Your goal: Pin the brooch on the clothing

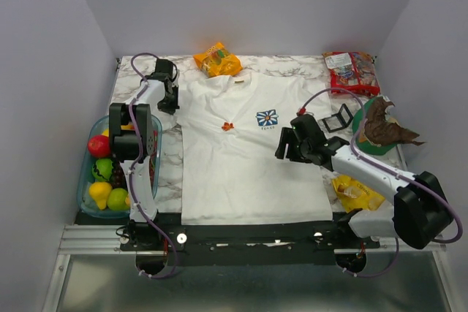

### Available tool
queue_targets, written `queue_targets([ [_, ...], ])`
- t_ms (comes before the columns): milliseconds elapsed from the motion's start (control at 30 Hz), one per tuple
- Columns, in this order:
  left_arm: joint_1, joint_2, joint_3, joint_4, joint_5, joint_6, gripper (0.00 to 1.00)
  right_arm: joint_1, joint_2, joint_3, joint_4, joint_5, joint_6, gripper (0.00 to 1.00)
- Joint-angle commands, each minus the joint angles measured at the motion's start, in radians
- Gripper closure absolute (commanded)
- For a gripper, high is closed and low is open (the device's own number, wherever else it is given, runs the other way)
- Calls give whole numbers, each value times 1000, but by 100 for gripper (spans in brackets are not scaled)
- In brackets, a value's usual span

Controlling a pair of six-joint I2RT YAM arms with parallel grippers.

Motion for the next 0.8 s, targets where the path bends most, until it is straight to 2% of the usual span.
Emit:
queue_targets([
  [0,-2,-16,-13,11,39,0,80,-4,28,130,-46,73,-46,22],
  [67,-20,-48,-25,23,76,-8,68,-24,59,188,-66,71,-71,20],
  [100,-26,-85,-31,29,84,-17,54,-36,74,242,-73,67,-100,19],
  [200,-49,-157,-66,67,86,-30,35,-112,149,357,-88,16,-151,19],
  [300,-53,-184,-56,95,117,-52,29,-199,249,441,-108,-19,-198,19],
  [433,-60,-139,24,91,190,-84,24,-315,413,627,-146,-36,-237,19],
  [567,-79,-49,142,60,260,-122,24,-386,585,779,-207,-58,-255,19],
  [633,-79,3,167,66,324,-144,24,-412,680,833,-227,-59,-263,19],
  [767,-79,72,217,77,365,-184,24,-449,821,964,-309,-47,-268,19],
])
